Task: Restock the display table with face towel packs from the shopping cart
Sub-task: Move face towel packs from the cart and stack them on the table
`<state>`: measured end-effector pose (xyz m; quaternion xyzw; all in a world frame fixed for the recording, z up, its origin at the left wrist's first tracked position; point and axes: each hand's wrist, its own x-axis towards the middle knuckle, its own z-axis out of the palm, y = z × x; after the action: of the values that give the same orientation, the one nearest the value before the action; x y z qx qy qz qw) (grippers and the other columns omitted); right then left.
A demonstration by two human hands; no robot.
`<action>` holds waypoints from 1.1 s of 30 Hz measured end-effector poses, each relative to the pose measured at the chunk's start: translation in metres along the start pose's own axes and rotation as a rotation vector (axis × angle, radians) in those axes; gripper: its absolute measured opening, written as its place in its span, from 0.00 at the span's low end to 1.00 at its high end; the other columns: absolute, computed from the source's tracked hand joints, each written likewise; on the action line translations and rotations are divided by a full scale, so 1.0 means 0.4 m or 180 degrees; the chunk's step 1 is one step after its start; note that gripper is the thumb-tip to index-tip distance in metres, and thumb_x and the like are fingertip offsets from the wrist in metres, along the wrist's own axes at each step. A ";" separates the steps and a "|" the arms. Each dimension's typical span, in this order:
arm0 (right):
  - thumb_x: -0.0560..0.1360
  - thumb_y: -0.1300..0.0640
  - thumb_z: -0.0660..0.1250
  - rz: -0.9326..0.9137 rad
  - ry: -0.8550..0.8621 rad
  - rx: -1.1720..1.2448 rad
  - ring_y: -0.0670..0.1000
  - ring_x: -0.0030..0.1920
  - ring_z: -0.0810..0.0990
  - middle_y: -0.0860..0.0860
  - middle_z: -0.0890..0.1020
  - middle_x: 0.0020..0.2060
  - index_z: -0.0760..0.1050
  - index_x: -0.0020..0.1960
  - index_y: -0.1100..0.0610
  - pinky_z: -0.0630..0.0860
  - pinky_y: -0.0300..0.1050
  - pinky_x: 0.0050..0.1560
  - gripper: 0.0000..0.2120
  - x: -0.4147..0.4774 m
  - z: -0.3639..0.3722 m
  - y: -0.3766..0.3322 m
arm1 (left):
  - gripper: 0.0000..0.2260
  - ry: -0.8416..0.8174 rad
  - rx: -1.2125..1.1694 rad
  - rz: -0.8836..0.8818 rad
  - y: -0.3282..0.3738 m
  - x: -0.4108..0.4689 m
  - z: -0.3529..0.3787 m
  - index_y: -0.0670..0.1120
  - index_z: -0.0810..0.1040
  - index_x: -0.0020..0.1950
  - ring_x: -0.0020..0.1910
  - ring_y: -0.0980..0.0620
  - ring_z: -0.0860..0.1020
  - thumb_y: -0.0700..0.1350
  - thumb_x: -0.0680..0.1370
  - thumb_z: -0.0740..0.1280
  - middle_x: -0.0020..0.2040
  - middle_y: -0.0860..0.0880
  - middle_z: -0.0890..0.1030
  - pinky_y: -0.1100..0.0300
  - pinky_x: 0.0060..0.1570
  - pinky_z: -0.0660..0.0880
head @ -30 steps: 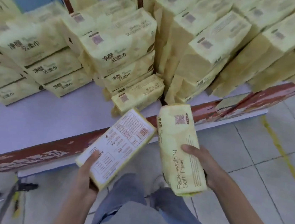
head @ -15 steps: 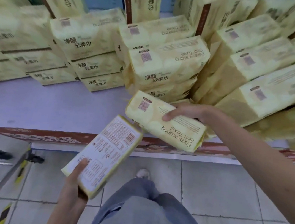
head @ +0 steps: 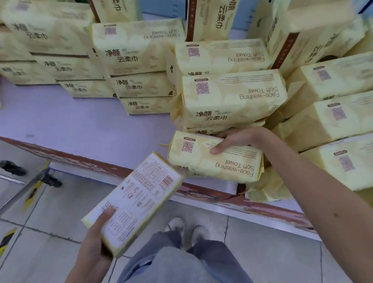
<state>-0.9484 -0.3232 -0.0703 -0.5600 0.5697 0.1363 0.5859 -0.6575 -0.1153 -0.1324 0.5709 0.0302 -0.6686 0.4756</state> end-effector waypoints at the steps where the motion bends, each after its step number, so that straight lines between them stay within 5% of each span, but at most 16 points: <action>1: 0.75 0.52 0.67 -0.0039 0.0092 -0.0050 0.45 0.49 0.77 0.44 0.77 0.53 0.69 0.65 0.52 0.74 0.35 0.47 0.20 0.002 0.002 0.008 | 0.08 0.0010 -0.0042 -0.0009 -0.006 -0.003 0.004 0.47 0.76 0.54 0.37 0.45 0.84 0.46 0.79 0.61 0.44 0.44 0.86 0.45 0.36 0.80; 5: 0.71 0.47 0.71 -0.0302 0.0888 -0.0111 0.51 0.68 0.69 0.48 0.71 0.67 0.71 0.68 0.53 0.64 0.42 0.64 0.28 0.025 0.027 0.054 | 0.07 0.0059 -0.0096 -0.0050 -0.027 -0.009 0.023 0.47 0.76 0.54 0.36 0.45 0.84 0.46 0.80 0.61 0.42 0.44 0.86 0.47 0.33 0.80; 9: 0.72 0.42 0.68 -0.0579 0.2139 -0.0658 0.52 0.64 0.73 0.48 0.75 0.64 0.72 0.66 0.49 0.72 0.48 0.59 0.25 0.031 0.100 0.064 | 0.07 0.0113 -0.0112 -0.0023 -0.039 -0.008 0.018 0.47 0.76 0.54 0.35 0.46 0.84 0.46 0.80 0.61 0.41 0.45 0.86 0.49 0.31 0.81; 11: 0.69 0.35 0.67 -0.0637 0.2447 -0.1146 0.54 0.64 0.73 0.49 0.74 0.64 0.69 0.68 0.48 0.70 0.50 0.59 0.32 0.031 0.135 0.070 | 0.07 0.0099 -0.0115 -0.0024 -0.040 -0.008 0.015 0.47 0.76 0.54 0.35 0.46 0.84 0.46 0.80 0.61 0.42 0.45 0.86 0.48 0.32 0.80; 14: 0.58 0.26 0.68 -0.0712 0.2485 -0.1907 0.54 0.66 0.70 0.50 0.72 0.67 0.62 0.72 0.48 0.63 0.52 0.64 0.48 0.033 0.168 0.089 | 0.09 0.0091 -0.0132 -0.0025 -0.040 -0.005 0.007 0.47 0.75 0.57 0.37 0.45 0.84 0.47 0.79 0.62 0.44 0.44 0.85 0.47 0.34 0.80; 17: 0.54 0.28 0.71 -0.0774 0.2388 -0.2332 0.55 0.66 0.70 0.52 0.71 0.66 0.58 0.74 0.49 0.64 0.53 0.64 0.55 0.037 0.167 0.105 | 0.11 0.0091 -0.0152 -0.0015 -0.041 -0.001 0.005 0.46 0.75 0.58 0.38 0.45 0.84 0.46 0.78 0.63 0.45 0.43 0.85 0.45 0.36 0.80; 24: 0.60 0.36 0.74 -0.0807 0.2294 -0.2512 0.54 0.67 0.69 0.51 0.70 0.68 0.56 0.74 0.50 0.66 0.50 0.63 0.49 0.023 0.141 0.082 | 0.18 -0.0041 -0.0034 0.0008 -0.046 0.002 0.000 0.47 0.76 0.58 0.40 0.44 0.84 0.50 0.70 0.67 0.49 0.43 0.85 0.48 0.35 0.81; 33: 0.63 0.41 0.75 -0.0897 0.2333 -0.3036 0.54 0.68 0.67 0.51 0.69 0.68 0.55 0.76 0.50 0.60 0.48 0.66 0.48 0.003 0.104 0.104 | 0.15 -0.0025 -0.0047 -0.0055 -0.043 0.006 0.002 0.47 0.76 0.59 0.42 0.43 0.84 0.49 0.73 0.66 0.51 0.42 0.84 0.49 0.35 0.81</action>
<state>-0.9598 -0.2761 -0.1036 -0.8406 0.5308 0.0959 0.0495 -0.6695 -0.1077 -0.1427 0.5644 0.0381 -0.6747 0.4741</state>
